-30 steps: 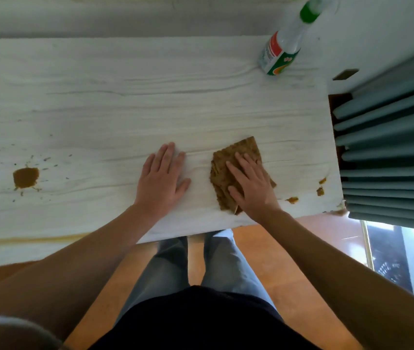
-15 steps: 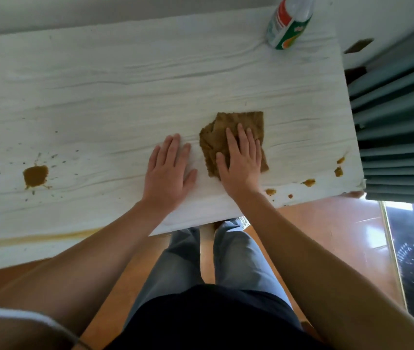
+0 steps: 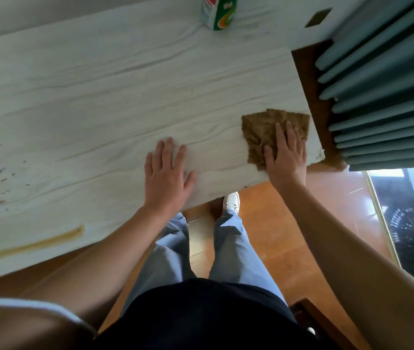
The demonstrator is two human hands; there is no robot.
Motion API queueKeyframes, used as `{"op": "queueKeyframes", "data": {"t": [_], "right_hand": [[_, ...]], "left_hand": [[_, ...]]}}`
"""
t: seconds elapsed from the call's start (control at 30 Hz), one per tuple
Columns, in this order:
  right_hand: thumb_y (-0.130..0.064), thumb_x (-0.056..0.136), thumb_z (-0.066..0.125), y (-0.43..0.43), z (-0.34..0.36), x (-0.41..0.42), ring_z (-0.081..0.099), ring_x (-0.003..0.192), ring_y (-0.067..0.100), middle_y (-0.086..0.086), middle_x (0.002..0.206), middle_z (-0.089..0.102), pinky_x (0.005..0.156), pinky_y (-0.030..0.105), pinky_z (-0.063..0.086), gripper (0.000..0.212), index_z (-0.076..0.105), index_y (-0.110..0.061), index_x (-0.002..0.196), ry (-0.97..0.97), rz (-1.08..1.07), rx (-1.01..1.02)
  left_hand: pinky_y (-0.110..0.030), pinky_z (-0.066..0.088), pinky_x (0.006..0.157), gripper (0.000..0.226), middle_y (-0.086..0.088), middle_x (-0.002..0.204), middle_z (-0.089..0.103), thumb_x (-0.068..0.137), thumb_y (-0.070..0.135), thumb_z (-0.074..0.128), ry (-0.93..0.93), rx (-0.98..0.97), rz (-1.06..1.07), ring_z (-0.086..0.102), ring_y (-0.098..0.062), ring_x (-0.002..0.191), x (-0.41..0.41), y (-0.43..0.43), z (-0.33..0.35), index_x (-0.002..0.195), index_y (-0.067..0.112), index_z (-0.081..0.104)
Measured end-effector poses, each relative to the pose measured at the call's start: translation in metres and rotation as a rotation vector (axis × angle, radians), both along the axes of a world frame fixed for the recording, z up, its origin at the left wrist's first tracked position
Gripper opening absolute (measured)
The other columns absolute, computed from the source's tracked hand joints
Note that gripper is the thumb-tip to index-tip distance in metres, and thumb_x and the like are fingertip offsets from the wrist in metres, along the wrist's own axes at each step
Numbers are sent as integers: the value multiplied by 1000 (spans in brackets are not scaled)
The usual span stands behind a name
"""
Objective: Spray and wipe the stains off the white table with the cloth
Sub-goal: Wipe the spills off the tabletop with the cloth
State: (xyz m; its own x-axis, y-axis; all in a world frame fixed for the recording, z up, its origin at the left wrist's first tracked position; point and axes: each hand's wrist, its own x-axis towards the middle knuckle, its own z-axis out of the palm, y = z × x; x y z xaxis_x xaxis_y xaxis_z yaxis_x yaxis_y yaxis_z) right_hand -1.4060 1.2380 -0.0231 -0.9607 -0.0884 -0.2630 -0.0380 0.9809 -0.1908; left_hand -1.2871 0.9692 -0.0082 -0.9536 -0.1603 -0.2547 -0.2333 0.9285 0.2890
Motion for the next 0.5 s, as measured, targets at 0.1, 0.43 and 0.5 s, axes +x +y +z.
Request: {"op": "queueKeyframes", "data": {"t": [0.1,0.43,0.5], "right_hand": [[-43,104,32,-9,-6,-19,3,155,27,6,169,9,126,48,4,62,16,-21,160,2,-108,19],[-33,101,39,-5,-3,66,16,154,26,6,164,28,126,46,10,56,36,-18,155,-2,500,-148],[-35,101,41,22,-3,49,16,154,24,4,164,28,126,43,9,56,35,-20,155,8,520,-143]], "left_hand": [[-56,18,123,64,-19,164,27,100,42,52,22,-15,22,22,-39,153,-3,21,2,154,10,39],[-54,22,121,62,-18,164,26,100,42,50,-18,-93,129,21,-37,153,-13,52,0,151,8,39],[-54,20,122,65,-18,166,22,100,43,51,-37,-100,146,17,-36,154,-15,56,-1,152,7,36]]}}
